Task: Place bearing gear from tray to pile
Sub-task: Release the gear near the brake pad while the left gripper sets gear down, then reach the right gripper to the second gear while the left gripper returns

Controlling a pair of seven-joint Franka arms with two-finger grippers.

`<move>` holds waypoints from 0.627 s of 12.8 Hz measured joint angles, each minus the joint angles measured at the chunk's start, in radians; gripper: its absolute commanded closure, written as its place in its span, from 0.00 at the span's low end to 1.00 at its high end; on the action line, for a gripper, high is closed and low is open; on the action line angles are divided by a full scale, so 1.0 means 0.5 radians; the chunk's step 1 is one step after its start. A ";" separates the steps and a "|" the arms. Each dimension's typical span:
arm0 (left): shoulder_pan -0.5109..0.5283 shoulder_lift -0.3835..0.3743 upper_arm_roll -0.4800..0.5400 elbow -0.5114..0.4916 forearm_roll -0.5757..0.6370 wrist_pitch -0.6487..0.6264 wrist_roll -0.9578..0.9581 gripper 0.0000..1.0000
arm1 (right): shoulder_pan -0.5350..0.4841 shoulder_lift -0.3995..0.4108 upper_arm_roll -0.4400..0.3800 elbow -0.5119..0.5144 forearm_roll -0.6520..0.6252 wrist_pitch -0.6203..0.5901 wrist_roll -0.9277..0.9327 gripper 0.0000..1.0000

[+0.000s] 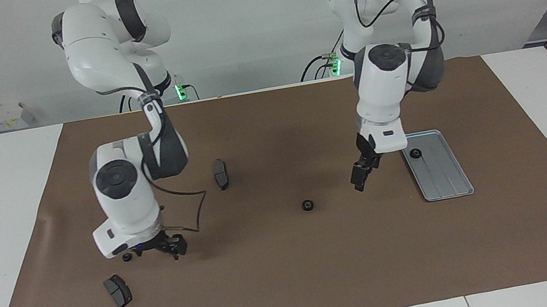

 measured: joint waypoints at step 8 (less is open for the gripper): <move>0.609 -0.162 0.002 -0.519 -0.002 0.068 1.055 0.27 | 0.619 0.002 0.003 -0.124 0.013 0.520 0.263 0.00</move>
